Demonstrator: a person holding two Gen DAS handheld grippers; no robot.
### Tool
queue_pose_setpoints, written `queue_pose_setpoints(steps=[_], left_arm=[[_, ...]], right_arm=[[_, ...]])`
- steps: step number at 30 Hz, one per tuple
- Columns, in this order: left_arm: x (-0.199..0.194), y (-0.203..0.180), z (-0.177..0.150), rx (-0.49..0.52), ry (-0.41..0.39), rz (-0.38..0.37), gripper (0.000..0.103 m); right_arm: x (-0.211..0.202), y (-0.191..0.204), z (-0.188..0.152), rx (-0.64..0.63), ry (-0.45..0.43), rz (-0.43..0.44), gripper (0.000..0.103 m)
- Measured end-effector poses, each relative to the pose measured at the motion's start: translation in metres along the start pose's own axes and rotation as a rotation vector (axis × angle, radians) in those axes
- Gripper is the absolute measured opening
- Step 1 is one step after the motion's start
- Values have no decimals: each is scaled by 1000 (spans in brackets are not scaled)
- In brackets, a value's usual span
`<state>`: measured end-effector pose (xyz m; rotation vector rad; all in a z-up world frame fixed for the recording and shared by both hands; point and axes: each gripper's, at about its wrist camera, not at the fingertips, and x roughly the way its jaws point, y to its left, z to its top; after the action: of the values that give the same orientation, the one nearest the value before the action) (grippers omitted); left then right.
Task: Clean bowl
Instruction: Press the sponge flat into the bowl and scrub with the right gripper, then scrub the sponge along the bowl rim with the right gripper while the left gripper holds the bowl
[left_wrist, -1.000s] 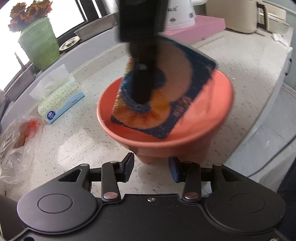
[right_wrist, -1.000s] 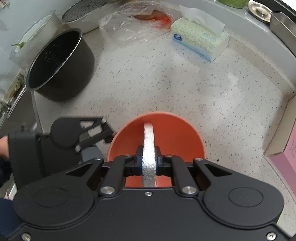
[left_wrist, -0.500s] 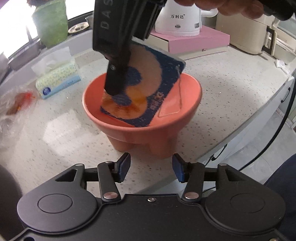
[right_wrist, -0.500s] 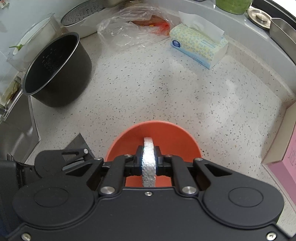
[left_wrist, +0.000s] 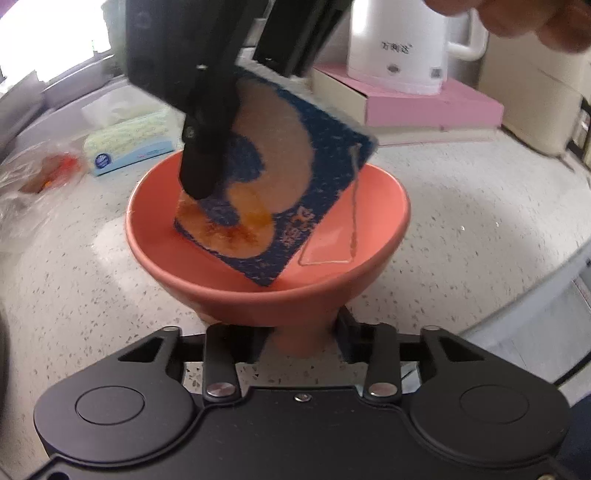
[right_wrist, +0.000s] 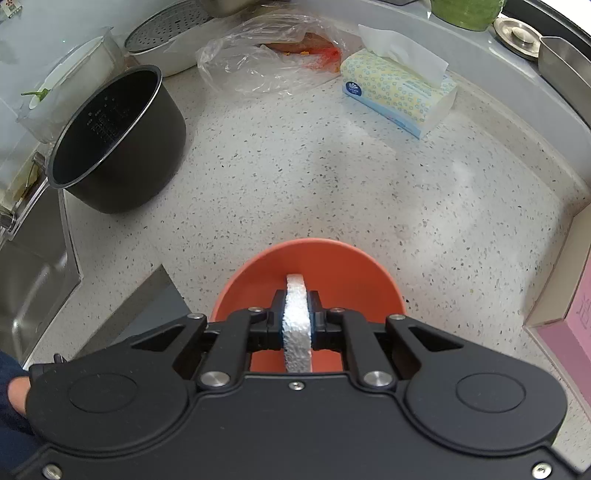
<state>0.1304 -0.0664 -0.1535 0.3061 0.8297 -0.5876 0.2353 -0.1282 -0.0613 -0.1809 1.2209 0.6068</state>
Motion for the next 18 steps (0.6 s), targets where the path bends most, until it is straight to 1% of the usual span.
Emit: queue_pose_setpoints(steps=[2, 3, 4, 9, 14, 16, 18], left_arm=[[-1, 1, -1, -6, -2, 0, 37], [-1, 2, -1, -8, -3, 0, 37], [-1, 2, -1, -11, -4, 0, 37], [-3, 9, -2, -6, -2, -7, 37], [-5, 22, -2, 28, 15, -38, 37], [-6, 27, -3, 40, 18, -51, 37], [-7, 33, -4, 66, 21, -70, 37]], right_arm=[[0, 0, -1, -8, 13, 5, 13], [1, 0, -3, -21, 28, 1, 18], [2, 1, -5, -40, 49, -6, 27], [1, 2, -14, -109, 85, -46, 29], [-4, 1, -17, -128, 90, -57, 27], [-7, 3, -17, -150, 78, -58, 11], [-11, 9, -16, -208, 56, -93, 12]])
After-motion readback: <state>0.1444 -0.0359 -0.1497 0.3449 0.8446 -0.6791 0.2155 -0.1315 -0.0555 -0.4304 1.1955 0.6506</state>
